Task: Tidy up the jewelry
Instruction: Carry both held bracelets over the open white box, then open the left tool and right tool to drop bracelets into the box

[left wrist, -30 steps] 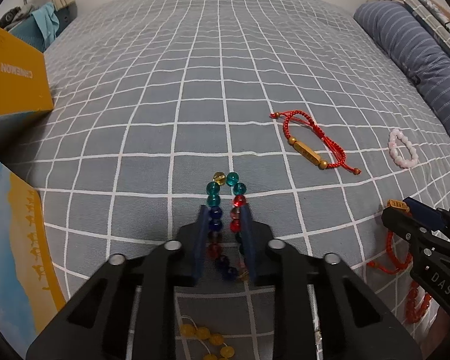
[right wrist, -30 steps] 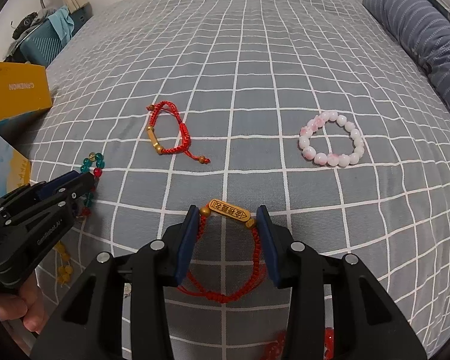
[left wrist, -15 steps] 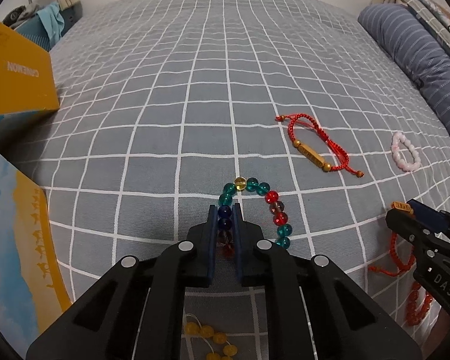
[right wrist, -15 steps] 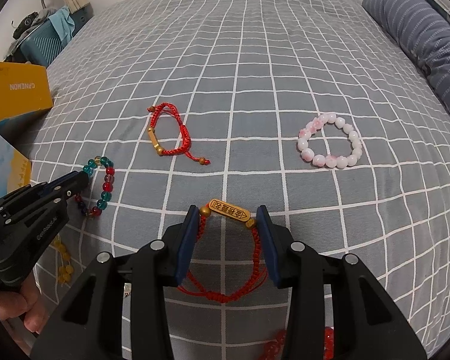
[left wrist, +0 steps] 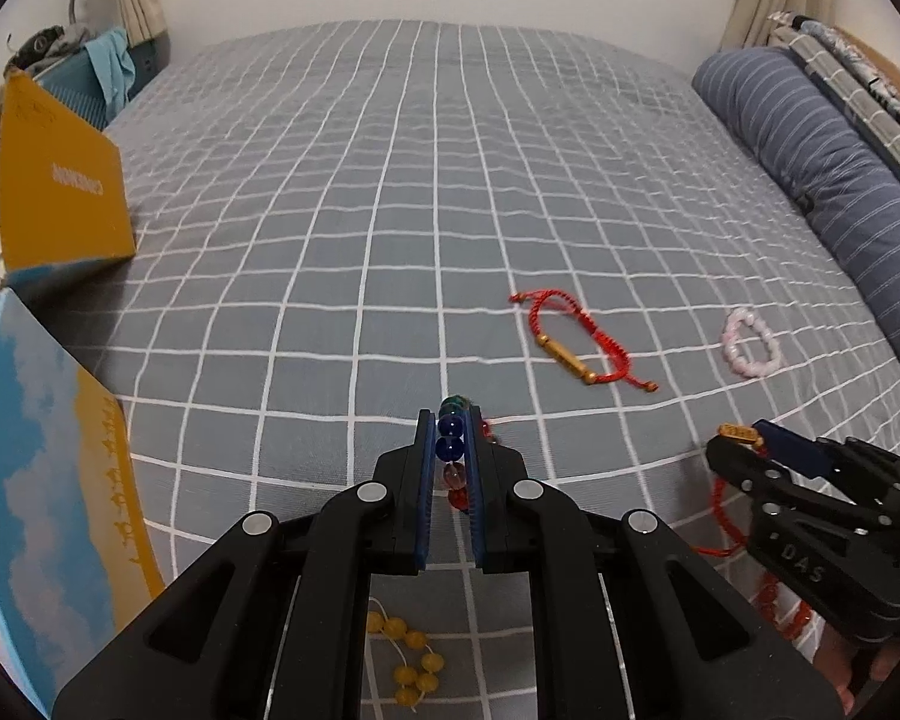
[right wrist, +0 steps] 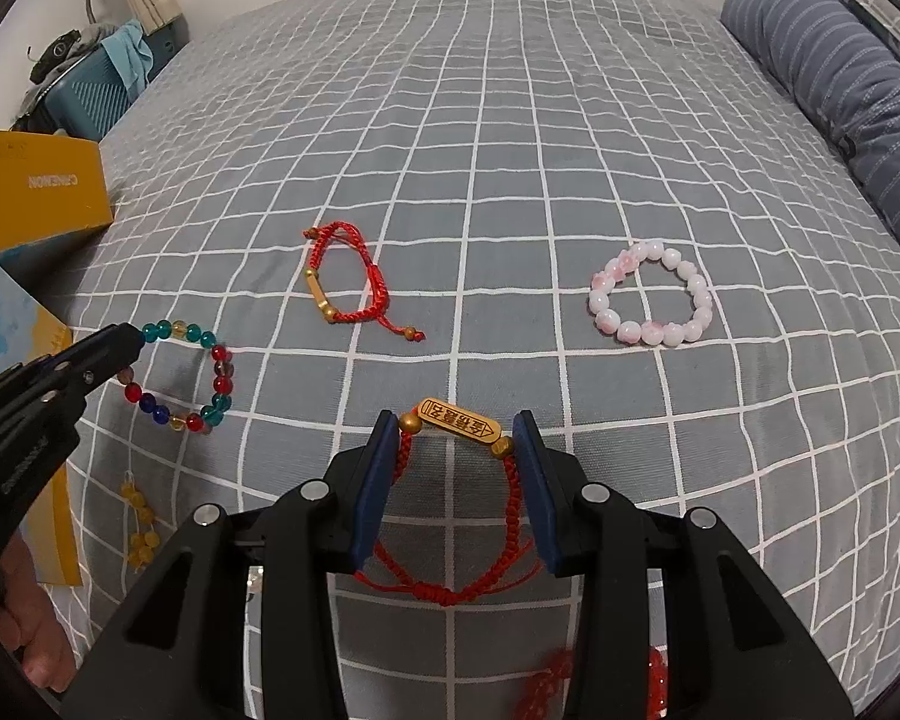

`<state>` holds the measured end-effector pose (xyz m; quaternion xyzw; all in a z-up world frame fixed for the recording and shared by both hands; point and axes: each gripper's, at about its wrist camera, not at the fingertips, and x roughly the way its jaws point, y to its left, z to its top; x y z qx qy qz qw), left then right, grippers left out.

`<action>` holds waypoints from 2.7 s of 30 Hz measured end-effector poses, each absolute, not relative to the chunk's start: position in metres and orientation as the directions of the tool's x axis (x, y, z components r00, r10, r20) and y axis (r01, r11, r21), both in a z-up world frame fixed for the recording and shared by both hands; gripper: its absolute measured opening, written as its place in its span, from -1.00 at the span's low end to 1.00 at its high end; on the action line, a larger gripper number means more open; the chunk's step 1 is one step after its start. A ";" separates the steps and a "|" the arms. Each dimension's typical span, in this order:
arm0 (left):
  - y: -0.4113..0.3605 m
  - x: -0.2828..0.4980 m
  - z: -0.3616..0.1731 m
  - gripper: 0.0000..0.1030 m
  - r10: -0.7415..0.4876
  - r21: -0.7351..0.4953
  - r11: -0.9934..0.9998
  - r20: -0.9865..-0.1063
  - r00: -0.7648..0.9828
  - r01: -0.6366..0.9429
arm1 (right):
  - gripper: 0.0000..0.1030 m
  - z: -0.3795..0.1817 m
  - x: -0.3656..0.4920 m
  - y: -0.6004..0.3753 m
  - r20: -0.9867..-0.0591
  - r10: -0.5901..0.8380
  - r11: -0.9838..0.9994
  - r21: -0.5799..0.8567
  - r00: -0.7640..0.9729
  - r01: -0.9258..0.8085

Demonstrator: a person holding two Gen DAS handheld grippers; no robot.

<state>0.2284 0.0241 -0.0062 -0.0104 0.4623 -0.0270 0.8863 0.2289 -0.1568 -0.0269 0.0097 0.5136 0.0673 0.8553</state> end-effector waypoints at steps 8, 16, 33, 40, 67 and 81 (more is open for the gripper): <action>0.024 0.217 0.015 -0.83 -0.065 -0.047 0.998 -0.803 0.592 0.045 | -0.26 -0.006 0.216 -0.151 -0.863 0.132 0.990 0.086 0.488 -0.115; 0.024 0.191 0.043 -0.83 -0.062 -0.037 0.998 -0.782 0.620 0.052 | -0.26 0.027 0.197 -0.141 -0.836 0.140 0.988 0.086 0.530 -0.126; 0.085 0.117 0.107 -0.83 0.002 -0.034 0.999 -0.720 0.694 -0.038 | -0.26 0.093 0.152 -0.075 -0.780 0.220 0.969 0.106 0.586 -0.222; 0.128 0.087 0.127 -0.83 0.032 -0.049 0.994 -0.698 0.716 -0.093 | -0.26 0.109 0.134 -0.026 -0.763 0.262 0.951 0.100 0.591 -0.293; 0.278 0.027 0.107 -0.83 0.199 -0.038 0.944 -0.725 0.659 -0.327 | -0.26 0.097 0.098 0.132 -0.776 0.349 0.875 0.070 0.525 -0.479; 0.327 0.027 0.067 -0.83 0.230 -0.019 0.916 -0.792 0.565 -0.400 | -0.26 0.051 0.104 0.187 -0.821 0.348 0.841 0.061 0.452 -0.537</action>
